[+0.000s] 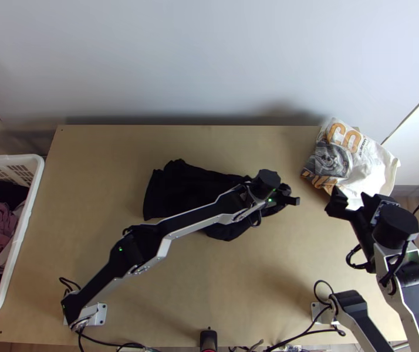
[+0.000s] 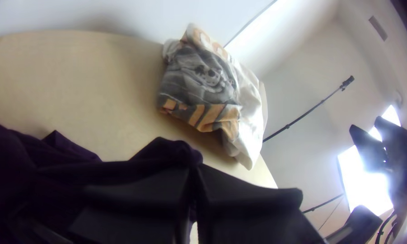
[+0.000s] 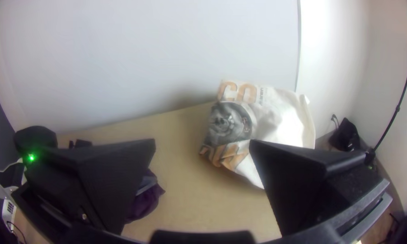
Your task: Fold the t-shirt
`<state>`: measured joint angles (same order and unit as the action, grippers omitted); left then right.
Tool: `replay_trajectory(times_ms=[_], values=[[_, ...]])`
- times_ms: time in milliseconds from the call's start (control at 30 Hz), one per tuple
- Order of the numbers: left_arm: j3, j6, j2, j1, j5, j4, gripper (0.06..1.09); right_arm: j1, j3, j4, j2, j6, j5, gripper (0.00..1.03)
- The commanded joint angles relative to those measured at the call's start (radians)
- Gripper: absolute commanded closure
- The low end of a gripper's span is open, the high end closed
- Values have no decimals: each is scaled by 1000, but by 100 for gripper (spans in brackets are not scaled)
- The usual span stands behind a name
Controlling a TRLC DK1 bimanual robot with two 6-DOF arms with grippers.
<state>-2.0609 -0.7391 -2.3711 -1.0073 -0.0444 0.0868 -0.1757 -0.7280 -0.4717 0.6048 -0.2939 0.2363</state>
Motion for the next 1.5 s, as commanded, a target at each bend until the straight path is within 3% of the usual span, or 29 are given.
replay_trajectory(times_ms=[0,33,300,500,700,867,1000,1233,1467], values=[[-131,-92,-88,-20,-158,125,22,36,-36,1,-23,-1,1,6],[-154,-88,-96,-22,-189,169,9,44,-37,1,-31,-1,1,6],[-160,172,-8,6,-222,498,10,77,-42,-1,-76,-1,-6,6],[-156,204,95,111,-216,689,10,82,-65,-21,-86,-8,-18,6],[-156,204,223,199,-218,771,10,77,-37,-42,-117,-16,-28,6],[-156,231,328,268,-218,801,10,65,-2,-82,-128,-88,-86,6],[-154,288,378,363,-218,903,10,38,18,-85,-100,-151,-153,6],[-120,406,431,529,-212,1148,10,-81,24,-79,-2,-169,-192,6],[99,465,562,625,-112,1124,10,-235,27,-19,130,-235,-252,6]])
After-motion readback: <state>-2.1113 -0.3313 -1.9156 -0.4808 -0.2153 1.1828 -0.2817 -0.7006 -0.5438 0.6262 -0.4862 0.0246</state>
